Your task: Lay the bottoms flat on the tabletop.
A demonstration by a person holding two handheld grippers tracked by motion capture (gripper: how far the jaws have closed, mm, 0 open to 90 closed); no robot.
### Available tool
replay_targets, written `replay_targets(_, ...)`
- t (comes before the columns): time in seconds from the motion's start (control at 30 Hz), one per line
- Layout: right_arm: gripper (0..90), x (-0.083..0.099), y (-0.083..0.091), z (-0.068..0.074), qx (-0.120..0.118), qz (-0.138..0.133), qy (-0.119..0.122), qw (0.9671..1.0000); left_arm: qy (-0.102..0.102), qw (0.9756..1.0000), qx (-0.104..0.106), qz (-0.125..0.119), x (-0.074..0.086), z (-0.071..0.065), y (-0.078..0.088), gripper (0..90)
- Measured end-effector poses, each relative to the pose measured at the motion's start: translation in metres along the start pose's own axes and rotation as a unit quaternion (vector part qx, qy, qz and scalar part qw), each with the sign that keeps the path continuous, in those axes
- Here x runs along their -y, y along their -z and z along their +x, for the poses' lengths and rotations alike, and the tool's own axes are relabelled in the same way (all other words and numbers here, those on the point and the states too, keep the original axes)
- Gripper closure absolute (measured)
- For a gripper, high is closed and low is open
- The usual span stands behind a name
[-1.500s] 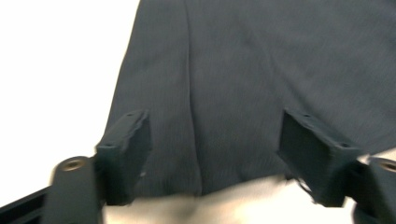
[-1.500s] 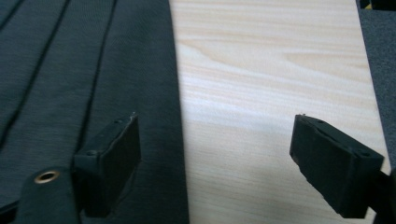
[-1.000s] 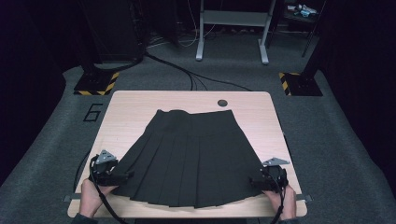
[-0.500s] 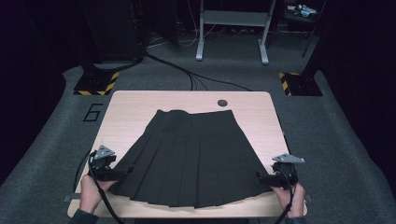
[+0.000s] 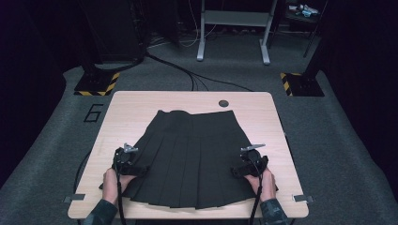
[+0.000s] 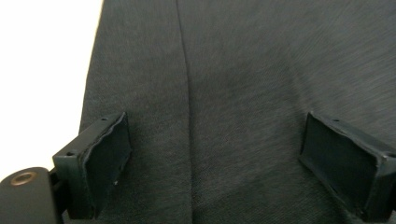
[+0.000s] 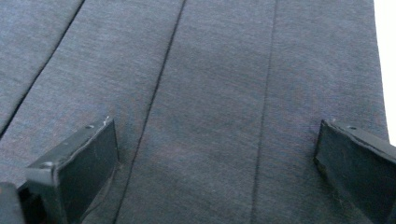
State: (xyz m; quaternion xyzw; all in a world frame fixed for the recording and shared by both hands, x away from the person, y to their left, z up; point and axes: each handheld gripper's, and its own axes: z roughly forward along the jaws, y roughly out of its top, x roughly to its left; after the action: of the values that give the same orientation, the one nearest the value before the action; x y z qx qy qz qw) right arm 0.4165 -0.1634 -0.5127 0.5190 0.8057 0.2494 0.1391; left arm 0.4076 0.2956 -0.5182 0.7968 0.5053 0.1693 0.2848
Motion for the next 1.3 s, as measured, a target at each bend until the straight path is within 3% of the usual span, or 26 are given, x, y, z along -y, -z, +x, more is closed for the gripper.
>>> replay_targets(0.37,0.0,-0.017,-0.011,-0.010,0.007,0.000,-0.007,1.0000,-0.001,1.0000,-0.006,-0.001,-0.016,0.004,-0.014,3.5)
replay_targets(0.9,0.0,-0.065,-0.039,-0.036,0.019,0.004,-0.017,0.9997,0.015,0.9997,-0.020,0.006,-0.066,0.027,-0.052,3.6)
replay_targets(1.3,0.0,-0.092,-0.056,-0.052,0.018,0.006,-0.023,0.9995,0.025,0.9991,-0.026,0.023,-0.090,0.038,-0.067,3.7)
